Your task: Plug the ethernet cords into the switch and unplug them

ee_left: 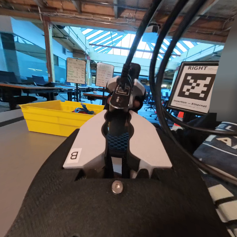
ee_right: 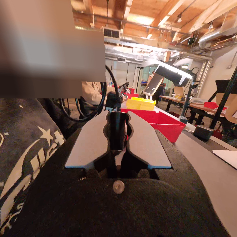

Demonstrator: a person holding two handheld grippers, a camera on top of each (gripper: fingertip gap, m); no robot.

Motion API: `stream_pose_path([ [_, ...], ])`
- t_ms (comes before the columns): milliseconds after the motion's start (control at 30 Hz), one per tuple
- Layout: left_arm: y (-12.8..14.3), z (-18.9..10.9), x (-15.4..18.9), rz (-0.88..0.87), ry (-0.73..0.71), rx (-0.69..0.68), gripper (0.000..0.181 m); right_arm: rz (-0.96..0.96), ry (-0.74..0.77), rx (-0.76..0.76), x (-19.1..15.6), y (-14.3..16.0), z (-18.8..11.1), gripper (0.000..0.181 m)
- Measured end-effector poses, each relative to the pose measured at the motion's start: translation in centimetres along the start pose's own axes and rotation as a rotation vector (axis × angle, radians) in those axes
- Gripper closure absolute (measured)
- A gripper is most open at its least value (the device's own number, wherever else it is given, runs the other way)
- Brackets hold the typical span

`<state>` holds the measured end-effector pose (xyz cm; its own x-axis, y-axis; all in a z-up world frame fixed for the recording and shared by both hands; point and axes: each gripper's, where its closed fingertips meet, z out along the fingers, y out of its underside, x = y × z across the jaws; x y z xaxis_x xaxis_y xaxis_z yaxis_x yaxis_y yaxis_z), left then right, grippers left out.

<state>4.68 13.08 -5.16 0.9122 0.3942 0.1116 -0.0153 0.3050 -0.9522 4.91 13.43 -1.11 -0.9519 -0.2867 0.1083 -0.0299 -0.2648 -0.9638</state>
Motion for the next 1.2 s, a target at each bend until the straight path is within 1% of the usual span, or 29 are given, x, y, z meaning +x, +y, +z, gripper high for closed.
stream_pose_path([
  [100,0.1,0.0,0.0,0.004,0.001,-0.008,0.156,-0.004,-0.004,-0.136,0.3,1.0,-1.3,0.158],
  [200,0.8,0.1,0.4,0.006,0.030,-0.057,0.157,-0.016,-0.037,-0.290,-0.2,2.1,-2.6,0.158],
  [267,2.0,0.4,0.6,0.012,0.048,-0.149,0.157,-0.060,-0.049,-0.412,-0.5,3.0,-3.6,0.154],
  [333,3.2,0.6,1.0,0.042,0.063,-0.227,0.157,-0.102,-0.051,-0.488,-0.9,3.7,-4.0,0.145],
  [367,3.8,0.6,1.1,0.060,0.063,-0.260,0.157,-0.110,-0.055,-0.514,-1.1,4.0,-4.0,0.145],
  [467,5.2,0.7,1.2,0.082,0.062,-0.339,0.157,-0.123,-0.076,-0.565,-1.7,5.2,-3.4,0.152],
  [500,5.5,0.7,1.2,0.086,0.064,-0.360,0.157,-0.127,-0.093,-0.582,-1.9,5.7,-3.3,0.163],
  [567,5.6,0.5,1.3,0.101,0.067,-0.372,0.157,-0.113,-0.107,-0.583,-2.0,5.9,-3.1,0.165],
  [633,4.4,0.7,1.2,0.095,0.056,-0.297,0.156,-0.140,-0.096,-0.524,-1.8,5.0,-2.8,0.166],
  [700,1.9,0.6,1.3,0.033,0.074,-0.142,0.154,-0.209,-0.076,-0.397,-1.8,3.3,-2.0,0.167],
  [733,0.6,0.3,1.2,0.000,0.072,-0.062,0.152,-0.218,-0.058,-0.311,-1.6,2.3,-1.6,0.167],
  [833,-2.3,-0.6,0.3,-0.031,0.023,0.148,0.128,-0.150,-0.003,0.034,-1.0,-1.0,-0.5,0.167],
  [900,-2.5,-0.5,0.6,-0.018,0.033,0.185,0.117,-0.046,0.016,0.236,-0.6,-2.0,-0.3,0.168],
  [933,-2.3,-0.3,0.9,-0.013,0.044,0.180,0.112,0.011,0.014,0.297,-0.5,-1.9,-0.1,0.168],
  [1000,-2.2,-0.1,1.4,0.000,0.058,0.182,0.114,0.105,0.012,0.332,-0.4,-0.8,0.7,0.168],
  [1033,-2.1,-0.2,1.2,0.003,0.043,0.182,0.125,0.130,0.014,0.318,-0.5,-0.1,1.2,0.168],
  [1067,-2.3,-0.3,1.0,0.010,0.034,0.189,0.143,0.136,0.020,0.293,-0.5,0.6,1.6,0.168],
  [1100,-2.4,-0.6,0.9,0.014,0.029,0.189,0.155,0.133,0.029,0.278,-0.5,0.9,1.7,0.167],
  [1200,-2.1,-0.7,0.8,0.027,0.036,0.137,0.156,0.126,0.063,0.191,-0.4,1.4,1.5,0.166],
])
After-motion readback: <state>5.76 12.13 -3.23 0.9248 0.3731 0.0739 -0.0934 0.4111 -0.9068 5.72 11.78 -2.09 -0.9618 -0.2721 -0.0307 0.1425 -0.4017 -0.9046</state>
